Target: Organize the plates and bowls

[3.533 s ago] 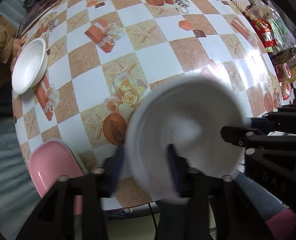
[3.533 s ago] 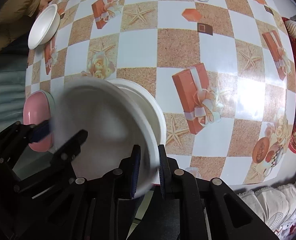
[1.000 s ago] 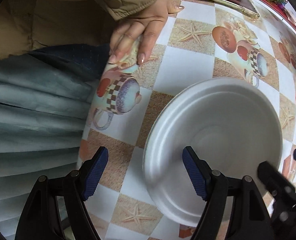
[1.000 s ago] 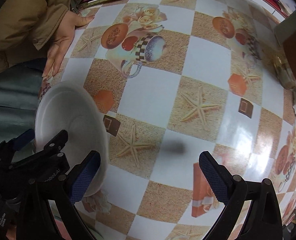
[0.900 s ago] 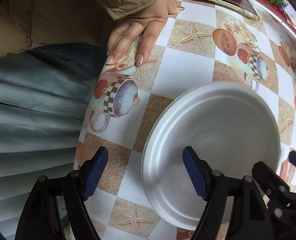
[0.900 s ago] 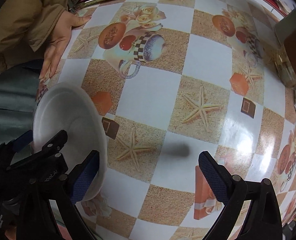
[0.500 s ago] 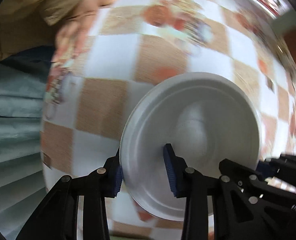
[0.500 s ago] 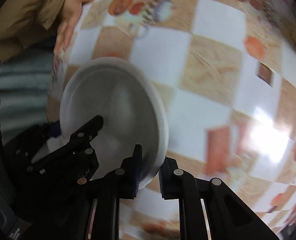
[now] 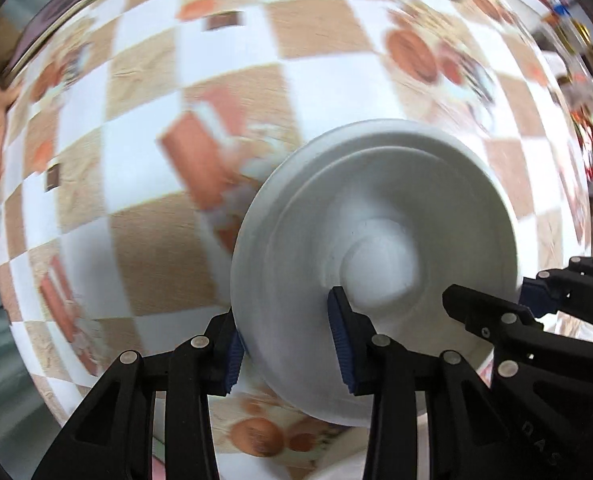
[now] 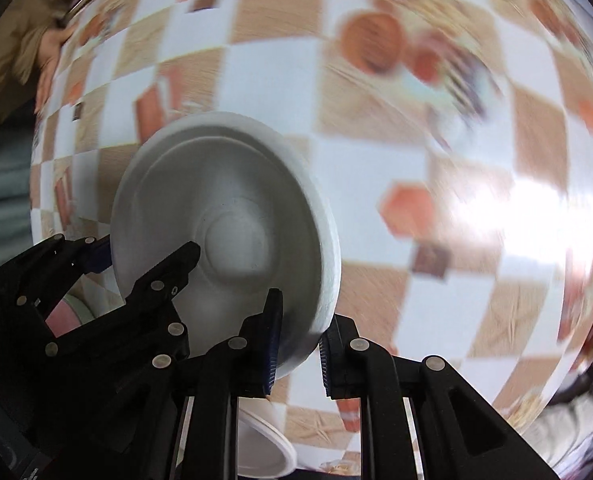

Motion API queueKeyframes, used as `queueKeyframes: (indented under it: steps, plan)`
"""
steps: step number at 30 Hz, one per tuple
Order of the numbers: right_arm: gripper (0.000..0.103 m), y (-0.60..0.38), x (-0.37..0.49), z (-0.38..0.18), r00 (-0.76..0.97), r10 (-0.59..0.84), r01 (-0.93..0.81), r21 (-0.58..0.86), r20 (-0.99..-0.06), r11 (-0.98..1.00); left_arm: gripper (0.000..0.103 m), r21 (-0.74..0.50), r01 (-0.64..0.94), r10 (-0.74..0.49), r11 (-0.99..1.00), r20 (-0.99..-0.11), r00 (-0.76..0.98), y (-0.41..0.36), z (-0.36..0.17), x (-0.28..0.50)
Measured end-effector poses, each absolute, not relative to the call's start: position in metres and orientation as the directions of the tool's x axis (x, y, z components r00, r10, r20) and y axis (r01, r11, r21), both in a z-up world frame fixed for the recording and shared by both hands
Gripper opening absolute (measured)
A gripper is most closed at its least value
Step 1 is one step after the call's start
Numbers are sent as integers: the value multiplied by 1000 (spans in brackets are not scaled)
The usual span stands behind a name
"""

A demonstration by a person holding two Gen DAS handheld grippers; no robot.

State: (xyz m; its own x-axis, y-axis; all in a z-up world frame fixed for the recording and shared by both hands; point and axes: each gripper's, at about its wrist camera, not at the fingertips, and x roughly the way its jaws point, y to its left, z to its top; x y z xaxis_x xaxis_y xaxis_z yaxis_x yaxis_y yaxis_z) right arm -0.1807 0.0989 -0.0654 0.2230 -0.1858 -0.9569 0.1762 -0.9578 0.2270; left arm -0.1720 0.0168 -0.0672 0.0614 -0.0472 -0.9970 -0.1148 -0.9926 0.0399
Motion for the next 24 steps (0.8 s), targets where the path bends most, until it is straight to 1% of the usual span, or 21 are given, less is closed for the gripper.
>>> queueKeyframes:
  steps: [2, 4, 10, 13, 19, 24]
  plan:
    - [19, 110, -174, -70, 219, -220, 123, 251, -951, -960, 41, 60, -119, -68, -991, -996, 61, 22, -68, -169]
    - [19, 113, -173, -74, 219, -234, 94, 259, -947, -961, 41, 54, -110, -63, -992, -995, 76, 22, -70, -169]
    - [19, 116, -188, -91, 221, -258, 59, 277, -941, -959, 41, 45, -87, -52, -995, -995, 83, 14, -67, -195]
    - [19, 116, -189, -93, 235, -264, 52, 283, -936, -958, 41, 48, -82, -55, -995, -994, 94, 18, -65, -193]
    - [19, 122, -186, -77, 220, -268, 75, 290, -938, -954, 41, 62, -105, -69, -993, -995, 69, 21, -44, -194]
    - [19, 112, -175, -48, 186, -266, 107, 289, -946, -951, 41, 76, -119, -79, -990, -997, 20, 27, -16, -180]
